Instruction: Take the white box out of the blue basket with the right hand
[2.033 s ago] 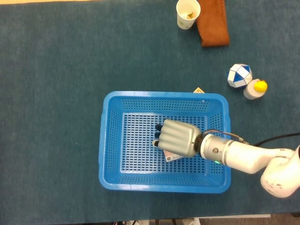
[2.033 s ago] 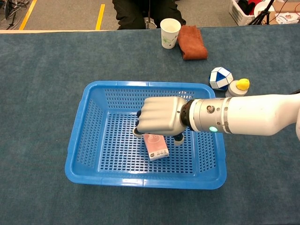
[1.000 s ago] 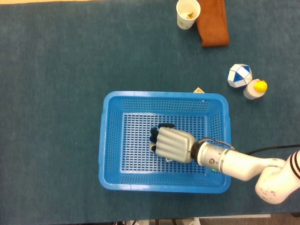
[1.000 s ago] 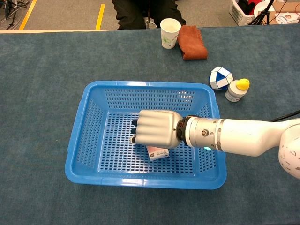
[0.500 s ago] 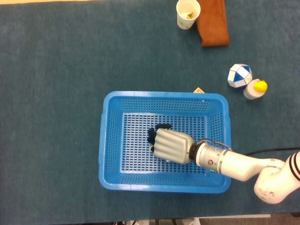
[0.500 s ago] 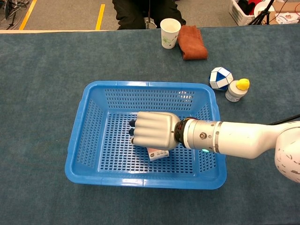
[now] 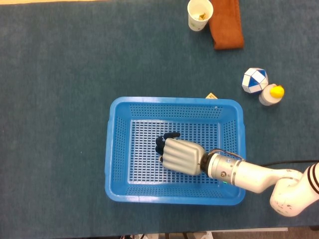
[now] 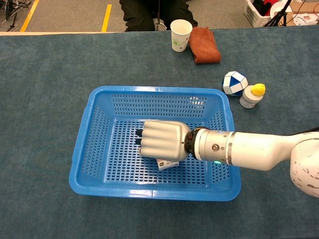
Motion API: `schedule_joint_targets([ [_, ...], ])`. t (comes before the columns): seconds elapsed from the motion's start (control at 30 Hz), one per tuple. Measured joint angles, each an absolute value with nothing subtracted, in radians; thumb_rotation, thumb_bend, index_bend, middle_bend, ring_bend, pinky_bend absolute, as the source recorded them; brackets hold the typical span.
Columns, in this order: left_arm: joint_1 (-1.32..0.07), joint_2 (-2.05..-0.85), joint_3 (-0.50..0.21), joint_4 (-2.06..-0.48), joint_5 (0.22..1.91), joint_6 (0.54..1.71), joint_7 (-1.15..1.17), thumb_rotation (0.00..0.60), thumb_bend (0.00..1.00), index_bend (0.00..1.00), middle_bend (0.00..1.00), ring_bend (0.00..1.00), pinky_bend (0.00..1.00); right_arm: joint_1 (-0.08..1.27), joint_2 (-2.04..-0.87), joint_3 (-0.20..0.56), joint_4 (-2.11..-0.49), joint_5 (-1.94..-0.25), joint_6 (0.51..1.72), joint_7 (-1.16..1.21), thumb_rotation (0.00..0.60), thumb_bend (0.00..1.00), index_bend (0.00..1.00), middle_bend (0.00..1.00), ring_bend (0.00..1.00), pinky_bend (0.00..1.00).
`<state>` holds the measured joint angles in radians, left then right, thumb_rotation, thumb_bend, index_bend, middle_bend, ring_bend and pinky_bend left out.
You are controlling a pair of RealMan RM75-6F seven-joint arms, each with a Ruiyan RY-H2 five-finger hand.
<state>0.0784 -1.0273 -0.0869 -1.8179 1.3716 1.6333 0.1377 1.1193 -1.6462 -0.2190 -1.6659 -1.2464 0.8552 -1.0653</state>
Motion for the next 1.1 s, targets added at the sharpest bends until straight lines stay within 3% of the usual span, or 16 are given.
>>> schedule_joint_targets([
  [0.13, 0.076, -1.026, -0.088, -1.818, 1.373, 1.631, 0.132, 0.600, 0.25, 0.31, 0.34, 0.23, 0.20, 1.105, -1.646, -0.211, -1.661, -1.269, 0.855, -1.058, 0.600, 0.18, 0.57, 0.37, 0.28, 0.51],
  [0.5, 0.068, -1.017, -0.092, -1.816, 1.374, 1.621, 0.121, 0.600, 0.25, 0.31, 0.34, 0.23, 0.20, 1.073, -1.570, -0.161, -1.743, -1.284, 0.892, -1.020, 0.600, 0.18, 0.59, 0.38, 0.28, 0.51],
  [0.87, 0.040, -1.012, -0.101, -1.802, 1.378, 1.591, 0.107, 0.600, 0.25, 0.31, 0.34, 0.23, 0.20, 0.998, -1.274, -0.102, -1.970, -1.245, 1.019, -0.933, 0.600, 0.18, 0.59, 0.38, 0.28, 0.51],
  [1.1, 0.022, -1.013, -0.103, -1.793, 1.380, 1.567, 0.100, 0.600, 0.25, 0.31, 0.34, 0.23, 0.20, 0.903, -1.123, -0.077, -1.989, -1.205, 1.102, -0.819, 0.600, 0.18, 0.59, 0.38, 0.28, 0.51],
])
